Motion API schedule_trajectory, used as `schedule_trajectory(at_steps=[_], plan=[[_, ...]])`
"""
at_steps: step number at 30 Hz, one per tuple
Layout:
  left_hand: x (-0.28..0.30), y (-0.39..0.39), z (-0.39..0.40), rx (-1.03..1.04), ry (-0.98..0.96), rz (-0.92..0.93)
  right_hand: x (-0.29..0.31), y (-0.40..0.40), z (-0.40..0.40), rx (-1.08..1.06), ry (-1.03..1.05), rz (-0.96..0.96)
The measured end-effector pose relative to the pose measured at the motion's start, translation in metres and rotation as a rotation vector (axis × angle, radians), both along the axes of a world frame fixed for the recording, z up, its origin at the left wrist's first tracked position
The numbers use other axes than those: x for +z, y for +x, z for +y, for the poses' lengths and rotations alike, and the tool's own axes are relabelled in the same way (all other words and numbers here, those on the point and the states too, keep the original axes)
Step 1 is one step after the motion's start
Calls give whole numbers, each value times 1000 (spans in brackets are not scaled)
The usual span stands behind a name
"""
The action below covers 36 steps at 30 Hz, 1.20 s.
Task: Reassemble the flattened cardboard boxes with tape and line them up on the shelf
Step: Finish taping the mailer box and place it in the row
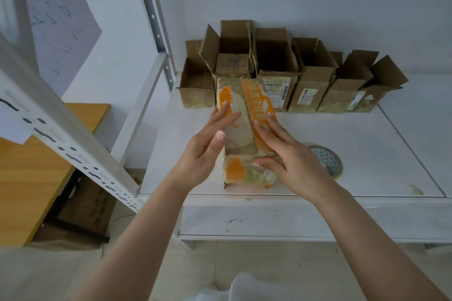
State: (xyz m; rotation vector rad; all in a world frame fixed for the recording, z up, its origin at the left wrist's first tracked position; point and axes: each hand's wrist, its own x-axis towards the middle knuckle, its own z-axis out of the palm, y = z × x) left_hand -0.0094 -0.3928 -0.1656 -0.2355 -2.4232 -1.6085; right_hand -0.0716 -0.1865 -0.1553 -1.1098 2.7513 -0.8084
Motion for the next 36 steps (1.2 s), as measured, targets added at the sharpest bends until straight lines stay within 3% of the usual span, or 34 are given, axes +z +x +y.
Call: schedule_trajectory(at_steps=[9,16,21,23,25,28,34,36], plan=[[-42,-21,45,321,190,260,-4,-2,5,4,-72,-26],[-56,-23,44,270,-8,396,-9,-2,3,11,-77,-8],[-58,-23,41,290,3,367,-17,-2,16,-54,-252,-162],[-57,-23,39,300,-8,366,-20,1,22,-240,-233,-62],[-56,-22,40,300,-10,349,-23,3,25,-360,-153,186],[-55,-22,41,298,-10,339,-24,4,24,-300,-197,448],[-55,-20,40,290,-9,340,-30,10,20,-258,-328,395],[-54,-20,40,288,-5,335,-33,7,27,-205,-381,273]])
